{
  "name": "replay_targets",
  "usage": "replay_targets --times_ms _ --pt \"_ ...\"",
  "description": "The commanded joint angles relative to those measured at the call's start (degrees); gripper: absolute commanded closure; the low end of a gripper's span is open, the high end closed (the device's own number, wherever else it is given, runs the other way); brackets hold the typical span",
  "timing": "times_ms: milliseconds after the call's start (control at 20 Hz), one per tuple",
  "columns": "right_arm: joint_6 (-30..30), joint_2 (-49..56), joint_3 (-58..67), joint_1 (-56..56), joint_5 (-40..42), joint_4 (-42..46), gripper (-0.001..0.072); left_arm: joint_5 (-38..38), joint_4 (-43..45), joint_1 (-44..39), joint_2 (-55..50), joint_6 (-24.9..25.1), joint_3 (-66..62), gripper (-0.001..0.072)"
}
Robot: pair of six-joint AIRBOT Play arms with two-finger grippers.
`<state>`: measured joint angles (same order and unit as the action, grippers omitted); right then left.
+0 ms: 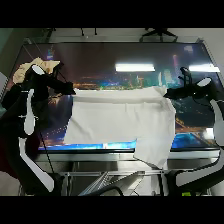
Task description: Fold the shirts.
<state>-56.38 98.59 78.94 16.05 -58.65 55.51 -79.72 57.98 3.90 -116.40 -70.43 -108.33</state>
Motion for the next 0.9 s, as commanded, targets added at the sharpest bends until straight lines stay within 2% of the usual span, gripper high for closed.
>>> replay_targets --times_ms 0,400,450,500,550,700,800,850 --pt "-1.81 0.92 -0.92 0.02 -0.33 3.23 0.0695 -1.62 2.99 -1.62 -0.15 -0.85 -0.11 0.0689" --pt "-1.99 0.92 -0.90 -0.09 -0.42 2.91 0.0693 -2.01 2.89 -1.84 -0.15 -1.66 -0.13 0.0687" --pt "-2.54 0.70 -0.87 -0.07 -0.81 2.43 0.0590 -2.89 2.89 -1.84 -0.13 -1.66 -0.20 0.0605" --pt "-4.00 0.20 -0.81 -0.07 -1.57 2.36 0.0353 -3.82 2.91 -1.81 -0.13 -2.27 -0.46 0.0216" --pt "-4.90 -0.74 -0.76 0.07 -2.23 2.40 0.0276 -4.87 2.93 -1.46 -0.13 -3.96 -1.11 0.0018" --pt "-7.98 -5.64 -0.79 1.38 -3.93 3.76 0.0279 -11.47 2.99 0.42 -0.02 -5.99 -5.64 0.0019" --pt "-10.29 -9.29 -1.14 3.78 -6.69 6.14 0.0280 -15.39 4.59 2.47 1.57 -7.23 -4.85 0.0080" --pt "-11.19 -10.99 -2.21 5.53 -8.70 6.23 0.0280 -16.13 4.83 3.63 3.45 -7.43 -1.31 0.0079"
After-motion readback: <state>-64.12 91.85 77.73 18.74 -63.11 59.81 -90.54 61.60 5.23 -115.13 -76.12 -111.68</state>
